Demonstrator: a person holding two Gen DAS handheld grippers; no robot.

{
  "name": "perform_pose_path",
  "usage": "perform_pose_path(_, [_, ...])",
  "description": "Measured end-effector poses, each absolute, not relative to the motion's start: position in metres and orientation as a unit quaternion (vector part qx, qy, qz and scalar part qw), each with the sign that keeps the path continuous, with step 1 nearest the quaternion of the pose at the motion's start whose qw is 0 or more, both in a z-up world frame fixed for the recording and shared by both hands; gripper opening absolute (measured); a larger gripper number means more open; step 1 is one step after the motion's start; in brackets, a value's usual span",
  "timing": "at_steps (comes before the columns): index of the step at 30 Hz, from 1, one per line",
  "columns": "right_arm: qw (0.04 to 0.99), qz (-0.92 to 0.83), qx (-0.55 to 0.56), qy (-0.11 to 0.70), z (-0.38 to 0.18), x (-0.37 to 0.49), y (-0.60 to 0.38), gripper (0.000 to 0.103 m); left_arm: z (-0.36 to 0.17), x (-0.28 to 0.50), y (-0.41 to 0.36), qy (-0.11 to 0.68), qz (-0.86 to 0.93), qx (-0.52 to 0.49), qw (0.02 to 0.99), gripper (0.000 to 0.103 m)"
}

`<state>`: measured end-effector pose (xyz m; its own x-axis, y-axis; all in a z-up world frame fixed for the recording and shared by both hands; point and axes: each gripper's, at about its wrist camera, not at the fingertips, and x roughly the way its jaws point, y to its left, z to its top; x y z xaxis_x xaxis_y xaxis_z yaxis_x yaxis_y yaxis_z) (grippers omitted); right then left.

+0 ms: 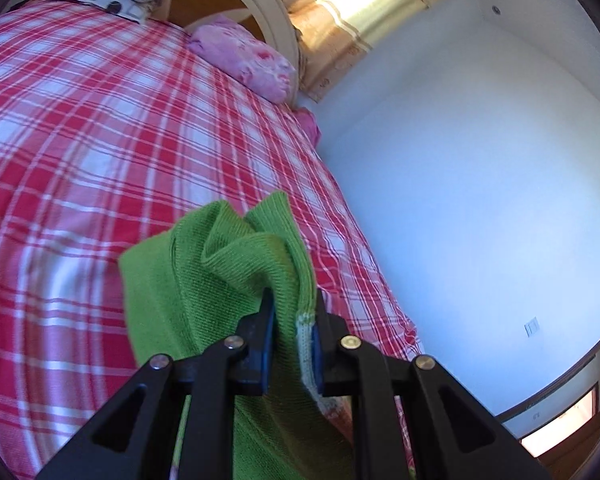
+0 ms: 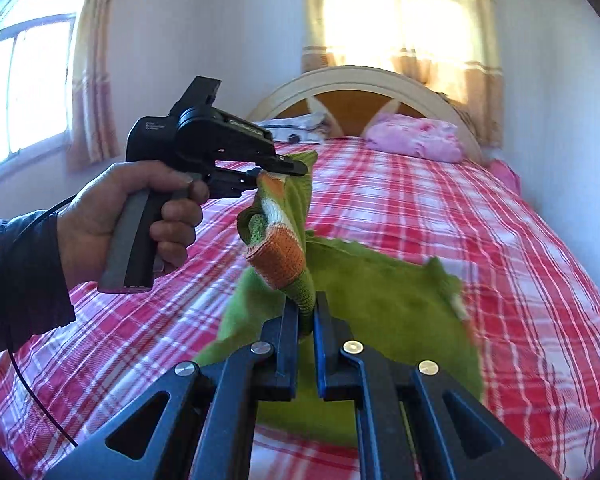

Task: Fold small clothes
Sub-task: 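Lift the sweater with both tools and fold it in half lengthwise, then lay the folded sweater on the bed and open both tools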

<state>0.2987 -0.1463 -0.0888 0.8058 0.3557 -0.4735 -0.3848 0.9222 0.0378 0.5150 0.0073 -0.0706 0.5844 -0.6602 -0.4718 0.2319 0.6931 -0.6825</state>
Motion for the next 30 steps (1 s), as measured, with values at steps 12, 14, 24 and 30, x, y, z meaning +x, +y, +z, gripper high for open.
perform_pose_path(12, [0.937,0.172,0.076,0.295,-0.116,0.312,-0.225,0.005,-0.078,0.535,-0.083,0.416,-0.285,-0.209,0.838,0.016])
perform_pose_path(14, [0.931,0.172,0.097,0.307,-0.124,0.313,-0.233,0.005,-0.084,0.536,-0.096,0.427,-0.285,-0.196,0.835,0.016])
perform_pose_path(24, [0.903,0.147,0.187,0.357,-0.163,0.314,-0.274,0.005,-0.103,0.534,-0.152,0.451,-0.293,-0.127,0.833,0.015])
perform_pose_path(30, [0.894,0.146,0.205,0.371,-0.175,0.309,-0.281,0.005,-0.101,0.528,-0.175,0.452,-0.288,-0.069,0.841,0.026])
